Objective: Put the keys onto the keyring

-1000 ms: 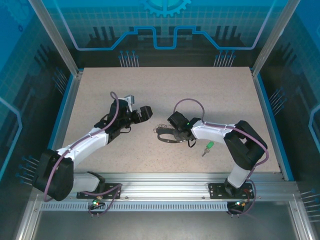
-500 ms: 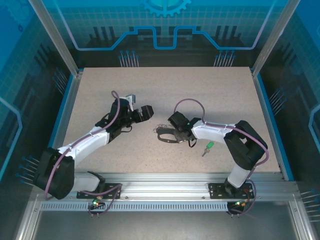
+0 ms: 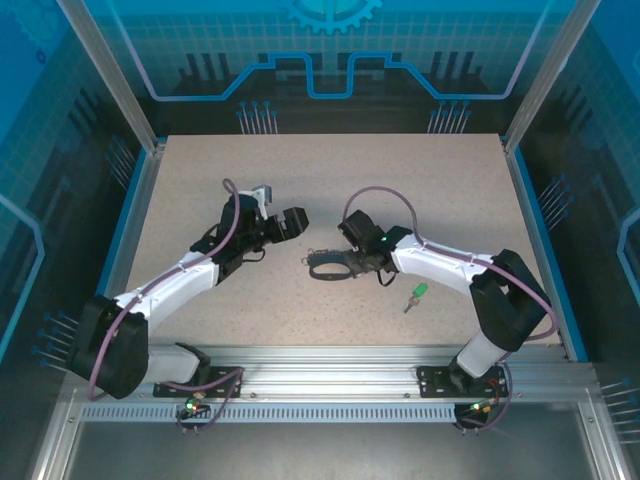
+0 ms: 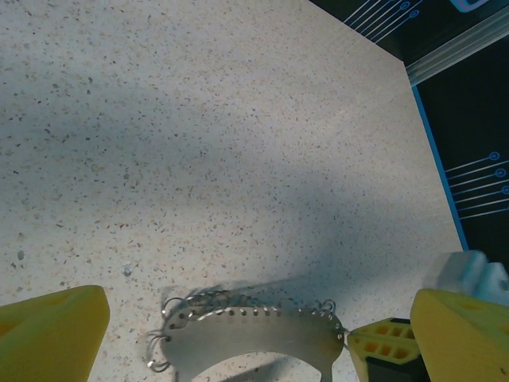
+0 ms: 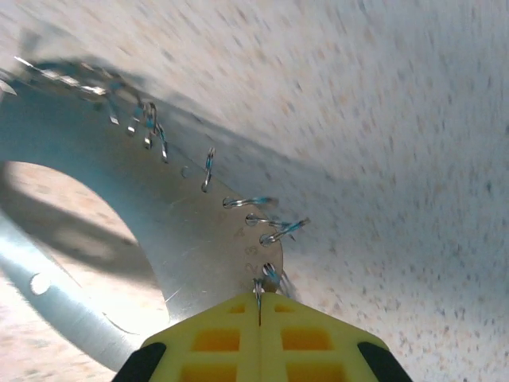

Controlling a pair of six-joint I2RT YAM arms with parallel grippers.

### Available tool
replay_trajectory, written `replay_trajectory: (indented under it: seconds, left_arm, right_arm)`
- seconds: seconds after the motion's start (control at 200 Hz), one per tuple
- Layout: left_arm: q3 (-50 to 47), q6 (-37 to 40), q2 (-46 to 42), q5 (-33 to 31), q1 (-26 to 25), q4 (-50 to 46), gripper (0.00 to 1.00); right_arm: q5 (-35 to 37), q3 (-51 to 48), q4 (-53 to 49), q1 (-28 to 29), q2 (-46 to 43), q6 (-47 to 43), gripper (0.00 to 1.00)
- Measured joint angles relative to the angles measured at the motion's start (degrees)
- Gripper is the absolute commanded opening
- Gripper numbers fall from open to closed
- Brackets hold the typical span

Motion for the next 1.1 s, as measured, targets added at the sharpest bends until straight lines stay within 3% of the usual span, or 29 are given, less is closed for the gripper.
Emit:
replay_trajectory:
  seconds: [0.27, 0.565, 0.745, 0.94, 1.1]
  left_arm:
    - [6.56, -1.16, 0.68, -0.66, -0.04, -4.81, 0.99]
    - [8.44, 0.76, -2.45, -1.27, -0.04, -9.73, 0.98]
    - [12.46, 0.04, -2.91, 2.16, -0.04, -11.91, 0.96]
    - [10.14, -1.29, -7.17, 4.5, -0.04, -11.74, 0.95]
    - [6.91, -1.25, -11.37, 4.92, -0.04, -12.44, 0.94]
  right_arm:
    - [-11.5, 6.29, -0.13, -1.22, -4.26, -5.57, 0.0]
    - [-23.45, 6.34, 4.07, -4.55, -9.16, -6.19, 0.0]
    - [-31.28, 4.61, 9.49, -7.56, -12.94, -5.29, 0.0]
    - [-36.85, 4.39, 10.62, -9.31, -15.28, -5.29, 0.0]
    - [-42.4, 2.19, 13.66, -14.51, -16.55, -5.29, 0.0]
